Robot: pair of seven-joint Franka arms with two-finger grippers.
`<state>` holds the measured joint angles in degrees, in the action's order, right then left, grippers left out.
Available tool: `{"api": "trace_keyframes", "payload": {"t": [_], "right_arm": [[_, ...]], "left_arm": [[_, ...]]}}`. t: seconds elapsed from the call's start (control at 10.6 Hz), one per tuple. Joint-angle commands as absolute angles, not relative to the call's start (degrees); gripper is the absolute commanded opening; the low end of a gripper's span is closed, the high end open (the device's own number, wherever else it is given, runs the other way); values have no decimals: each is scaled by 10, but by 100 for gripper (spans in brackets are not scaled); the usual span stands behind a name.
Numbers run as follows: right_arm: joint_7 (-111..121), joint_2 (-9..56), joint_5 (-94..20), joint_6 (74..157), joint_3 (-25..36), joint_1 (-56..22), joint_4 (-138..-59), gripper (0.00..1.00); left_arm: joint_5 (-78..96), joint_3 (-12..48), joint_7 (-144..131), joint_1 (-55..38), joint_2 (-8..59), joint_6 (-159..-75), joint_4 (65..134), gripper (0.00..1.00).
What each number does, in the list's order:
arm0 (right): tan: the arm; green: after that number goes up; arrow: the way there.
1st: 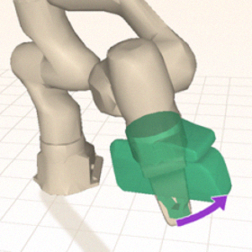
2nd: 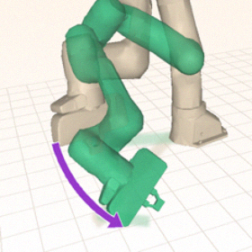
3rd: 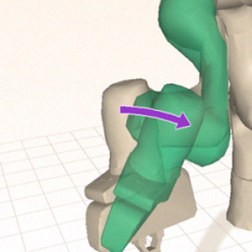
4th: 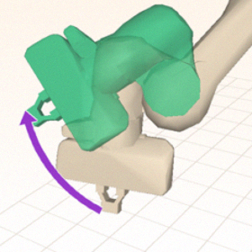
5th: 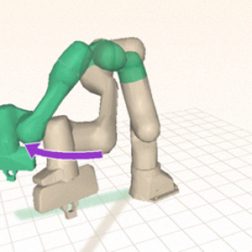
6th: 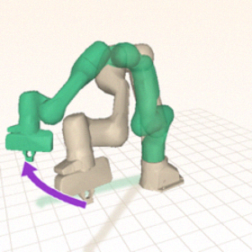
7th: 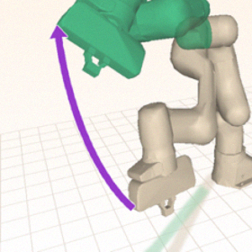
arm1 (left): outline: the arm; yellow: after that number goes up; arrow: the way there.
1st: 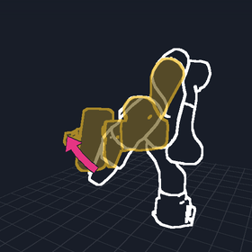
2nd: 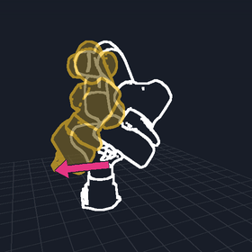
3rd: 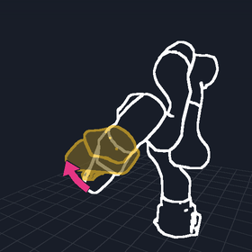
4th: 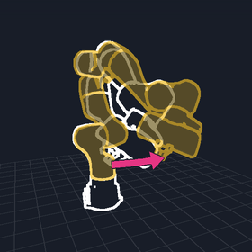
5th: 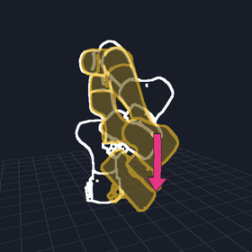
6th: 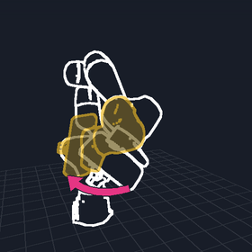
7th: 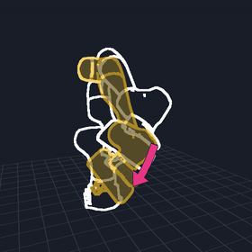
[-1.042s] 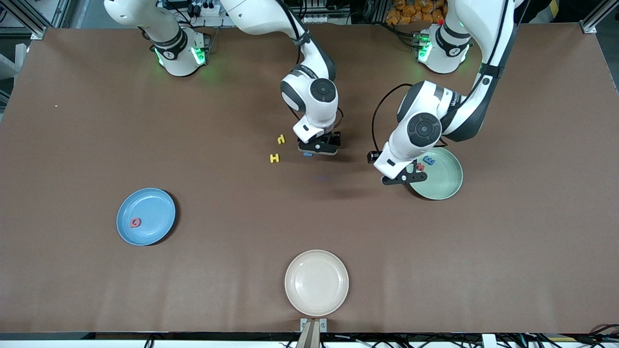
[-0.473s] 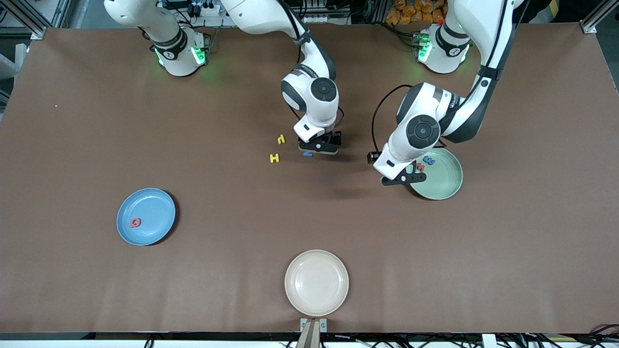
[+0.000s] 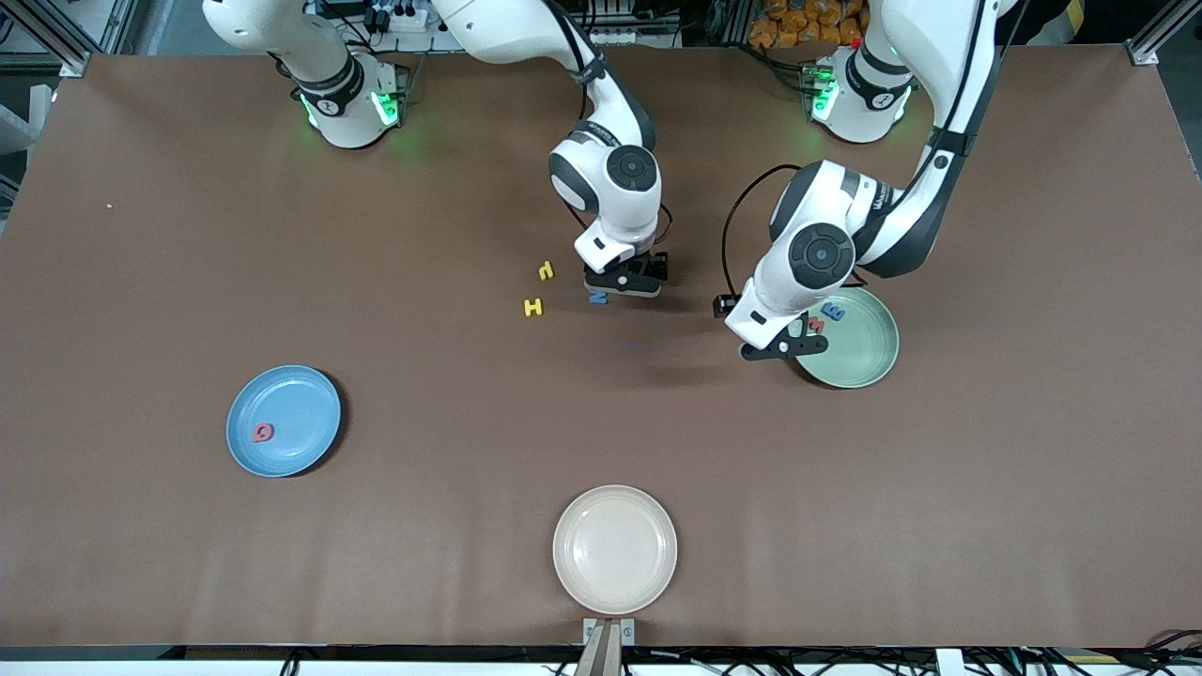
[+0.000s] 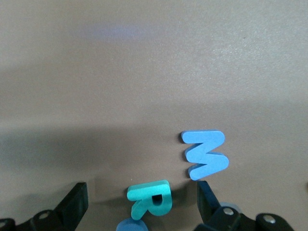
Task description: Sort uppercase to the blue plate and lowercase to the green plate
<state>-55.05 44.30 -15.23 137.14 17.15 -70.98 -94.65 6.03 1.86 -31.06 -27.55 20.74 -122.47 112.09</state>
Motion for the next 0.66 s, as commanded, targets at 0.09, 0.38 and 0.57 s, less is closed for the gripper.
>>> {"api": "trace_keyframes", "payload": {"t": [0.09,0.38,0.57], "right_arm": [[-564,445,-142,1383,176,-716,-947,13],[-561,446,-142,1392,176,-718,-949,0],[-559,446,-137,1392,176,-719,-950,0]], "left_arm": [[72,19,-311,-273,214,-1219,1112,84],[72,19,-311,-273,214,-1219,1112,84],[72,19,-310,-273,214,-1219,1111,84]]}}
